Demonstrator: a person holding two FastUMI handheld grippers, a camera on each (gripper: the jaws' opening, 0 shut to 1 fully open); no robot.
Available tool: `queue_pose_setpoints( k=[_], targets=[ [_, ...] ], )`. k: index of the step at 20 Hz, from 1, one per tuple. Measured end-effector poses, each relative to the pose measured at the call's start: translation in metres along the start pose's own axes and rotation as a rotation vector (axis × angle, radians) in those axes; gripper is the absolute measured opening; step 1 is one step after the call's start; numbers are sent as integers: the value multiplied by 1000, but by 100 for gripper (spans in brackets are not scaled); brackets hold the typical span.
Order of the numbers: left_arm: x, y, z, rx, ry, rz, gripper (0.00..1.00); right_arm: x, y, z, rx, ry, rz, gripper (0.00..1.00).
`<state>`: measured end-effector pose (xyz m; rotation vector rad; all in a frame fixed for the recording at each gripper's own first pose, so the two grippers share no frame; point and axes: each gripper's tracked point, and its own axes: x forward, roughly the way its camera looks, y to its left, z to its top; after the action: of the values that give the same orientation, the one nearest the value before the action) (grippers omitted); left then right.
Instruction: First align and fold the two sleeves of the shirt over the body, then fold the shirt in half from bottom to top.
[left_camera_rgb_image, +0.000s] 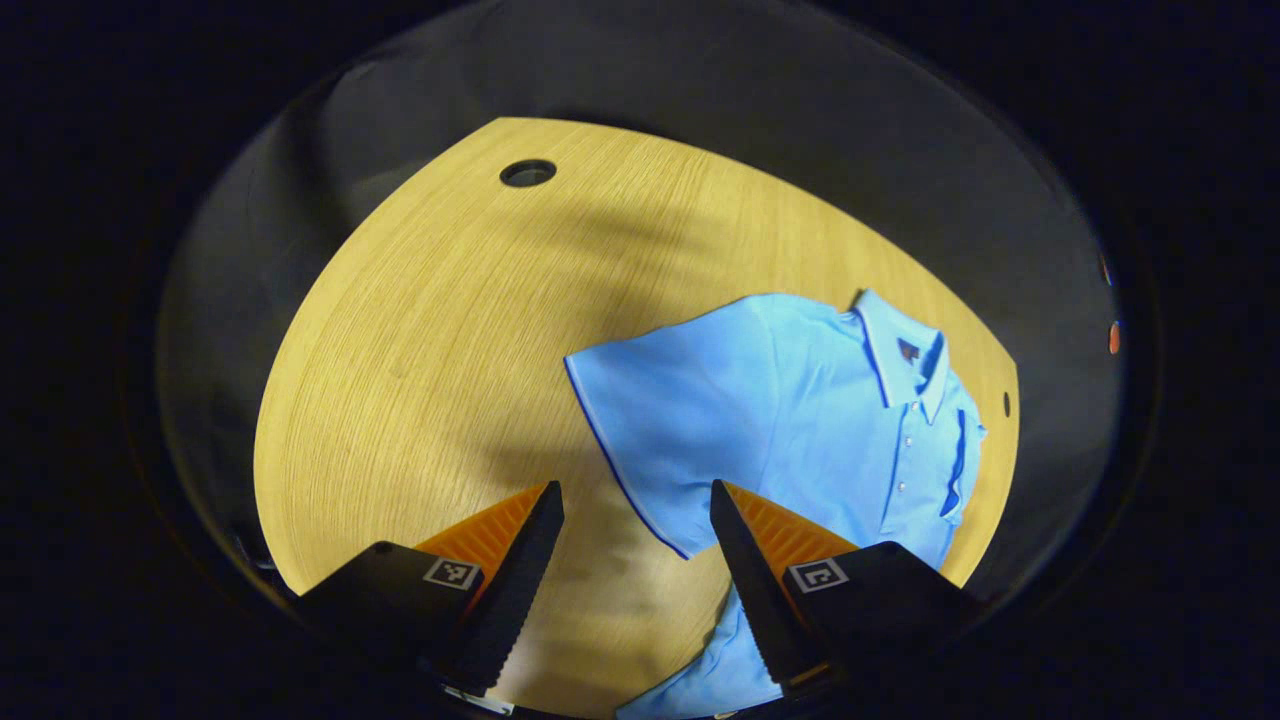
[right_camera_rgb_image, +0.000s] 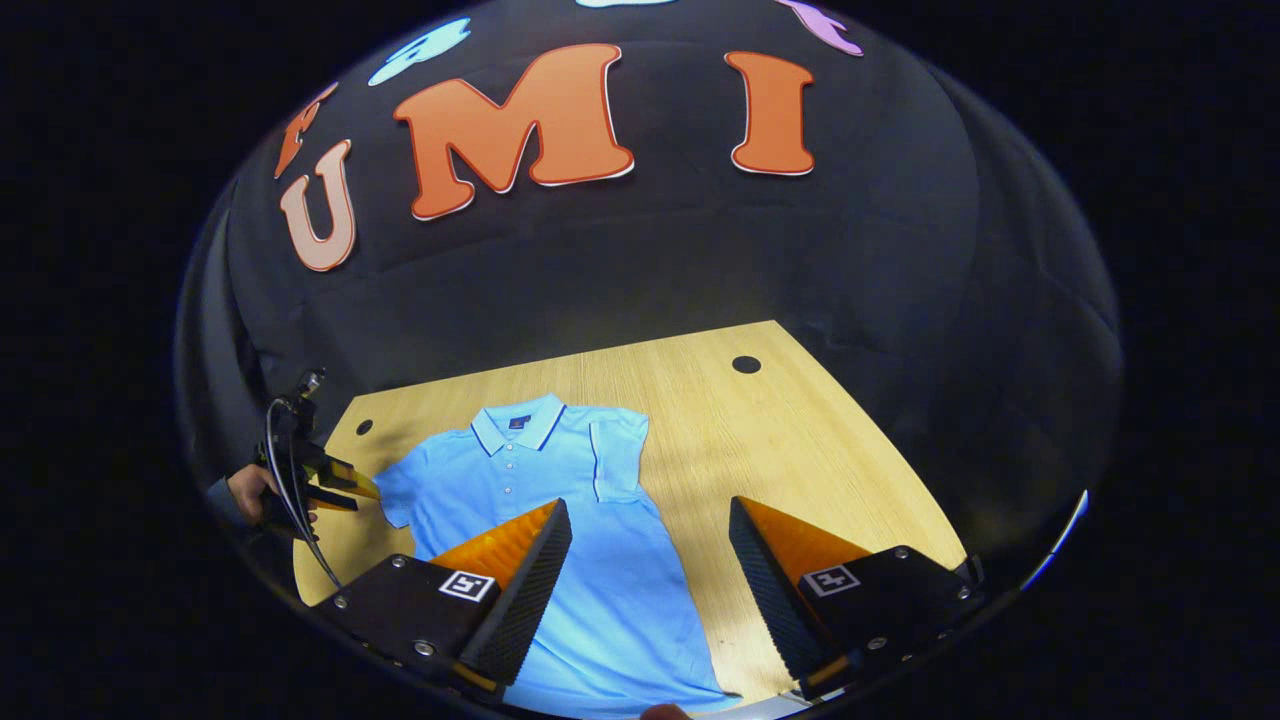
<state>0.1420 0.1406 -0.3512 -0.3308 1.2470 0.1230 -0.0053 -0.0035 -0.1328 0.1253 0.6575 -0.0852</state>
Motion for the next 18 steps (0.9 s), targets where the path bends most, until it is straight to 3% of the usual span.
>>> queue_pose_setpoints(
  k=[2,3,6,7,10,11,14,16,18],
  targets=[
    [10,5,0,9,30,42,95,-8,-4,-1,5,-4,2,96],
    [15,7,0,18,45,68,100,-11,-6,-3,5,-4,2,96],
    [26,15,-1,51,90,158,90,-19,-10,-4,-9,-12,-7,96],
    [26,13,2,61,97,166,95,-21,-10,-6,-16,-12,-9,96],
    [33,11,16,114,77,201,80,-27,-10,-11,-37,-9,-10,96],
    [34,7,17,118,83,188,81,-29,-9,-13,-41,-7,-11,96],
    [39,-4,29,92,82,162,29,-31,-7,-18,-45,-3,-10,97],
    [41,-8,48,84,55,127,27,-34,-6,-20,-44,-6,-9,97],
    [46,-10,62,82,47,83,13,-36,-6,-23,-34,-5,-10,97]
  ],
)
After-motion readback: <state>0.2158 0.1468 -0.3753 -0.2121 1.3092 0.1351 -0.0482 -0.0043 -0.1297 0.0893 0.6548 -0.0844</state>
